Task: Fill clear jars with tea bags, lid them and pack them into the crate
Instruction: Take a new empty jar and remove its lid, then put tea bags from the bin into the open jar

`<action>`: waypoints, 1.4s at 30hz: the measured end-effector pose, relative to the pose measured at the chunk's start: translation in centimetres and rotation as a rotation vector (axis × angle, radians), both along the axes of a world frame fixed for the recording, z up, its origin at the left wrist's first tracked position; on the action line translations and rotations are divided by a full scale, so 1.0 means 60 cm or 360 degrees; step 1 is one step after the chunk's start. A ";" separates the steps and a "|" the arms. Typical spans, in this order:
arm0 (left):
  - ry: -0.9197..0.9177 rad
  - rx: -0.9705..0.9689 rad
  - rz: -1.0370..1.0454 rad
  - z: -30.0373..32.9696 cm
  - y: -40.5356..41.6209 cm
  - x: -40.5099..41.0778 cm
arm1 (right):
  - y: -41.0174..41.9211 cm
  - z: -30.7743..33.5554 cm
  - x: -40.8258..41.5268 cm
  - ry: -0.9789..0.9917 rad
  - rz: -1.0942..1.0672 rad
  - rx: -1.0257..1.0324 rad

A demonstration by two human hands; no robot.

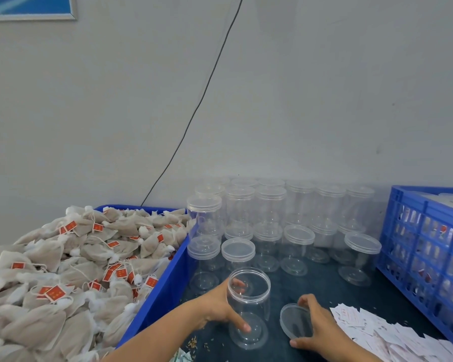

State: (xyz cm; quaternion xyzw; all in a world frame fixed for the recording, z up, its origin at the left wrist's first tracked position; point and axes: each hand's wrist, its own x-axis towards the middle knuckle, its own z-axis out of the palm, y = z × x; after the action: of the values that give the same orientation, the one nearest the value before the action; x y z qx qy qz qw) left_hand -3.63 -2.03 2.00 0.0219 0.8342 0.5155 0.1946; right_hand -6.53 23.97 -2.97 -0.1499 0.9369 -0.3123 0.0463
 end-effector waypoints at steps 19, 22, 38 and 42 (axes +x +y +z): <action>0.0274 0.0173 0.0017 0.054 -0.005 0.020 | -0.036 0.066 -0.009 -0.0047 0.0031 -0.0068; 0.0338 0.0000 -0.0023 0.074 -0.012 0.025 | -0.055 0.123 -0.014 0.0153 -0.0012 -0.0270; 0.0944 -0.0888 0.0739 0.095 -0.241 0.077 | -0.336 0.213 0.018 0.0023 0.0383 -0.0588; 0.0873 -0.1179 0.0791 0.091 -0.286 0.067 | -0.376 0.204 0.010 -0.0104 0.0367 -0.0664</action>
State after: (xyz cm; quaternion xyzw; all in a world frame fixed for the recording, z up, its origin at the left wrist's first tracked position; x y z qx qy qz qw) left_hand 0.42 -19.21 7.48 -0.1128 0.9610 0.1918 -0.1645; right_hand -5.96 1.42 9.26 -0.2521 0.8268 -0.4965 0.0799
